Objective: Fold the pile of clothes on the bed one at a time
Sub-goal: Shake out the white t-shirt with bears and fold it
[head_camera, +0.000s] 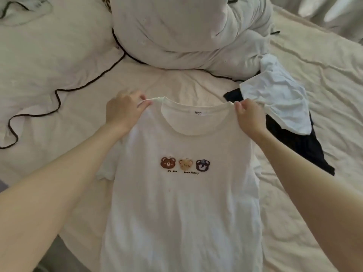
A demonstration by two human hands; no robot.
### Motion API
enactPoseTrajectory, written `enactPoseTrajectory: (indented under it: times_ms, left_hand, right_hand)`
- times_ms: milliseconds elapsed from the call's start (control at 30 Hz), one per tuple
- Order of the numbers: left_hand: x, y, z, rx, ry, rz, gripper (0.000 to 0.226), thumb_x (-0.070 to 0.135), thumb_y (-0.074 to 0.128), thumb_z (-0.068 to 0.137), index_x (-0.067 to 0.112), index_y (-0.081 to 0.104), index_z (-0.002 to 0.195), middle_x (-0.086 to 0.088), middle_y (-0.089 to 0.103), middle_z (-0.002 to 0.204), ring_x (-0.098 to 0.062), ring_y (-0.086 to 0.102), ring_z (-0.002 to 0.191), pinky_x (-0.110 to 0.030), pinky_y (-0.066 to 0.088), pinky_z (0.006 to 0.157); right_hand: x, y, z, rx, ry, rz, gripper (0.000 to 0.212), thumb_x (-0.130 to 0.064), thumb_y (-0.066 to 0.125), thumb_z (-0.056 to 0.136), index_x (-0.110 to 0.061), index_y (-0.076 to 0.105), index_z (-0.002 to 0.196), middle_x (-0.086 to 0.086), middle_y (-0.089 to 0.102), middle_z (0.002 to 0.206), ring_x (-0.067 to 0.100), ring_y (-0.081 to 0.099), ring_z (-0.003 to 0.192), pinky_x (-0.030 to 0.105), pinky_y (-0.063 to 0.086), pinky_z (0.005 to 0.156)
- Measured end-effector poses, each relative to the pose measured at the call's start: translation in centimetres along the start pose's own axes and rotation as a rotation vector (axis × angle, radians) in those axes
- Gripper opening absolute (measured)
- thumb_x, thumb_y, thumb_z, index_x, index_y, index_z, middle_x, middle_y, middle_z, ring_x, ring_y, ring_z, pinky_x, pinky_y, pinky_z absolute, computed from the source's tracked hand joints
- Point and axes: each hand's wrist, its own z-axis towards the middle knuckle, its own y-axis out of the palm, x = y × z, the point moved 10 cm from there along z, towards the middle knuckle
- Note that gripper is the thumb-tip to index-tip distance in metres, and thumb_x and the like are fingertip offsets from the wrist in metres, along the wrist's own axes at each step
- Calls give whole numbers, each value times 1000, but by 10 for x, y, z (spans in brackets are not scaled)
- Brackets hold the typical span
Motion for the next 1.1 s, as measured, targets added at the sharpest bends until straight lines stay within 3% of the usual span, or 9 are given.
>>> enactPoseTrajectory:
  times_ms: [133, 300, 467, 567, 633, 767, 833, 1000, 1100]
  left_hand:
    - [-38, 76, -18, -208, -104, -41, 51, 33, 59, 88, 18, 43, 133, -15, 46, 129, -34, 42, 119, -46, 34, 95]
    - [-112, 123, -93, -379, -299, -49, 65, 39, 62, 86, 19, 34, 141, -14, 39, 140, -35, 39, 126, -45, 33, 99]
    - [-177, 116, -113, -320, -481, -222, 74, 53, 64, 79, 18, 39, 139, -8, 51, 132, -31, 40, 125, -43, 31, 105]
    - [-193, 119, -116, -453, -452, -268, 90, 73, 51, 59, 18, 51, 131, -7, 46, 135, -26, 36, 130, -33, 21, 110]
    - [-192, 122, -117, -524, -427, -366, 76, 63, 58, 63, 17, 58, 124, -6, 49, 128, -23, 40, 124, -33, 25, 111]
    - [-184, 118, -116, -524, -445, -646, 8, 25, 69, 85, 18, 70, 86, 11, 61, 99, -3, 55, 90, -9, 42, 81]
    - [-203, 104, -117, -367, -621, -806, 21, 23, 62, 90, 19, 60, 69, 12, 58, 71, -4, 52, 67, -18, 41, 59]
    - [-261, 60, -101, -144, -729, -703, 27, 33, 69, 82, 21, 52, 65, 4, 51, 67, -7, 47, 58, -21, 39, 54]
    - [-281, 57, -108, -106, -804, -715, 20, 35, 69, 82, 23, 58, 93, 9, 57, 83, -5, 54, 71, -19, 43, 59]
  right_hand:
    - [13, 63, -23, -42, -74, -138, 42, -28, 43, 98, -9, 44, 136, 11, 43, 142, 29, 35, 132, 41, 27, 108]
    - [-6, 156, -106, -270, -211, -229, 51, -35, 39, 100, -16, 32, 146, 6, 23, 156, 24, 14, 145, 43, 11, 115]
    - [-37, 233, -181, -432, -298, -246, 57, -42, 43, 96, -25, 27, 148, 4, 17, 158, 26, 12, 146, 57, 11, 112]
    - [-21, 259, -196, -501, -267, -357, 63, -47, 37, 96, -30, 12, 151, 2, 3, 160, 22, -1, 147, 56, 2, 113]
    - [-14, 267, -195, -521, -264, -380, 65, -48, 36, 96, -31, 8, 152, 2, -2, 160, 22, -6, 147, 55, -2, 113]
    - [-14, 273, -192, -565, -261, -405, 66, -48, 37, 96, -29, 8, 152, 4, -2, 160, 24, -7, 147, 58, 1, 112]
    - [-12, 274, -191, -587, -246, -423, 66, -49, 37, 96, -30, 6, 152, 4, -4, 160, 24, -9, 147, 58, 2, 113]
    - [-12, 276, -188, -618, -218, -448, 67, -51, 35, 96, -32, 2, 151, 4, -7, 160, 24, -12, 146, 58, 2, 114]
    - [-12, 277, -189, -617, -211, -467, 68, -51, 34, 96, -32, 1, 151, 3, -9, 160, 24, -13, 146, 57, 1, 114]
